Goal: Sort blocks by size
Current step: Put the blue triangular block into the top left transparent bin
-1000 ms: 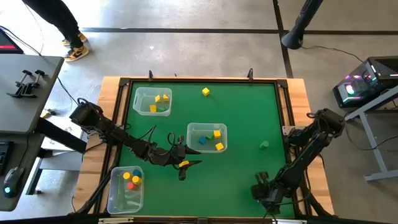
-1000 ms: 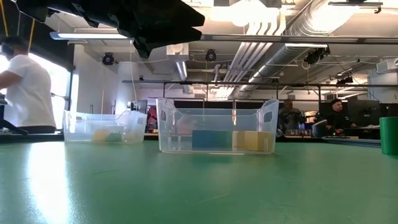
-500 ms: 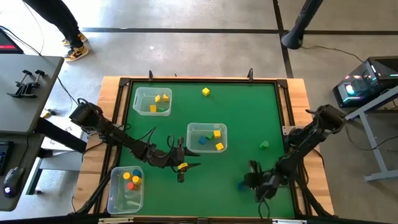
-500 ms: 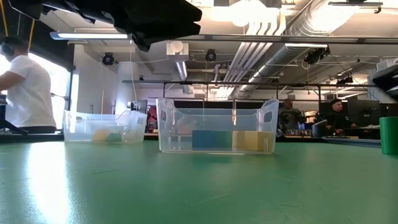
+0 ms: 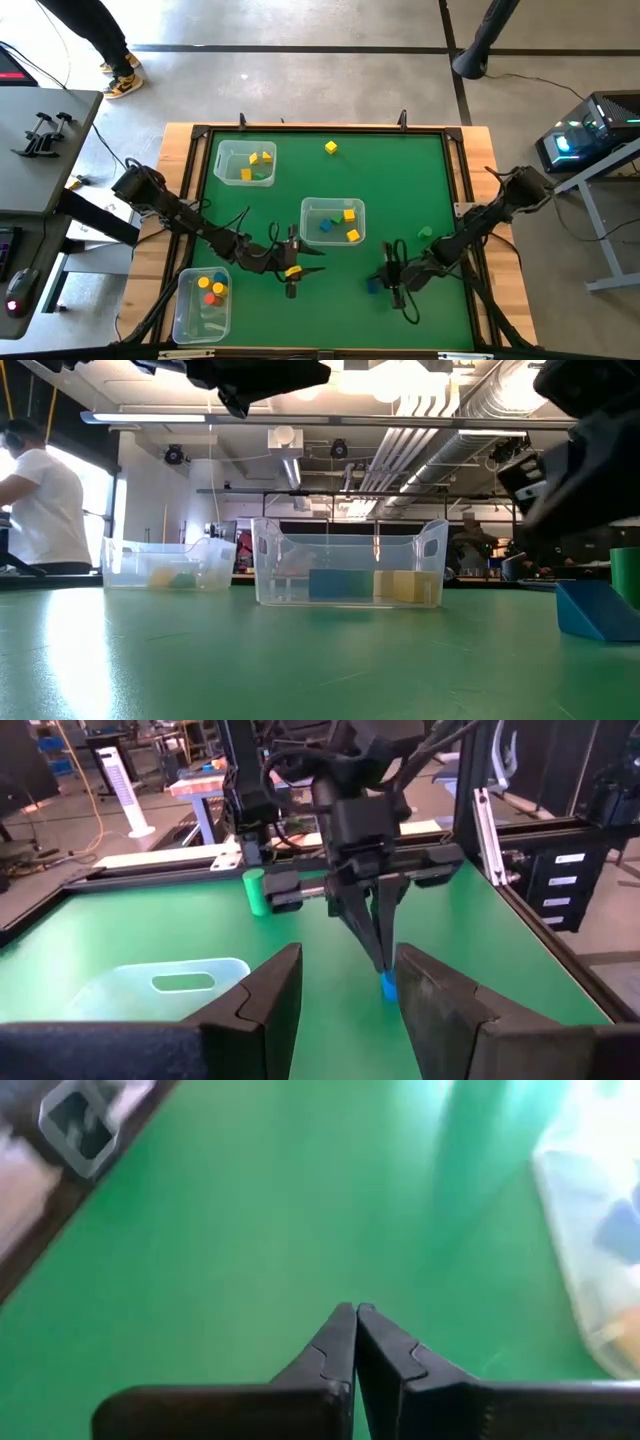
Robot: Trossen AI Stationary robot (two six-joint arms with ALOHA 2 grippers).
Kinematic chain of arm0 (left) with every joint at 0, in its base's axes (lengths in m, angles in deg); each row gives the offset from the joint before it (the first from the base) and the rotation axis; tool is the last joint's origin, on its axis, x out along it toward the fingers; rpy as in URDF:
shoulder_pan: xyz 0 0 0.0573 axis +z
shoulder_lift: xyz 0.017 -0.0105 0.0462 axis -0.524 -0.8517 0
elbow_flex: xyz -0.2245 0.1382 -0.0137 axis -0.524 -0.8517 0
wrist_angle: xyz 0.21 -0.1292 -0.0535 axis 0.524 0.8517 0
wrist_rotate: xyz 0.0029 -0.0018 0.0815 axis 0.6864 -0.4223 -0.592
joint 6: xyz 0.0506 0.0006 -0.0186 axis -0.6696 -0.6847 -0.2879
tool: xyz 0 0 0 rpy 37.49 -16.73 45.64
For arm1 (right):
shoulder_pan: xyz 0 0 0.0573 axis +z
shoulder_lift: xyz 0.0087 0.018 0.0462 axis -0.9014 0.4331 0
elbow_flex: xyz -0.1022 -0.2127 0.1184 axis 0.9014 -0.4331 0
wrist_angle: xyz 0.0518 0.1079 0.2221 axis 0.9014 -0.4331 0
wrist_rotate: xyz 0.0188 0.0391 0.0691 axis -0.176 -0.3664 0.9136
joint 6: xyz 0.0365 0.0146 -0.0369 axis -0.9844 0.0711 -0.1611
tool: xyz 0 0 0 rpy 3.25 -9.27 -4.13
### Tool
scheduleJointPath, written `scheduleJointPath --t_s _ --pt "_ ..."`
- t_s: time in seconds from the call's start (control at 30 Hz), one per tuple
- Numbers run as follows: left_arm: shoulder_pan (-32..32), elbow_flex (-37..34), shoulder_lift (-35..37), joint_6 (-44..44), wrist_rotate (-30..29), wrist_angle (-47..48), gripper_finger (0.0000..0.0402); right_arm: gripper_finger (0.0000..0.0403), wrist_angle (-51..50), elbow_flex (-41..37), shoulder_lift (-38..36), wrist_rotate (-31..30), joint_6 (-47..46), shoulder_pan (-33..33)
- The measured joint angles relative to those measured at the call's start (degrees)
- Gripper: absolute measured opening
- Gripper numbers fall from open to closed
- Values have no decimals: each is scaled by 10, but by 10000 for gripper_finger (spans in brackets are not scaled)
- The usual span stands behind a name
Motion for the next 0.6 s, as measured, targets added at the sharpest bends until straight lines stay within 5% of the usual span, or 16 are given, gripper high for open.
scheduleJointPath --t_s 0.17,0.3,0.47,0.6 --pt "0 19 -35 -6 1 0 145 22 -111 41 0 76 -4 -11" --pt "0 36 -72 -7 2 2 145 91 -191 60 -1 81 -41 -10" --pt "1 58 -111 -5 2 0 145 187 -128 30 9 72 -47 -11" --pt "1 68 -132 0 4 1 145 213 -83 -2 24 66 -73 -10"
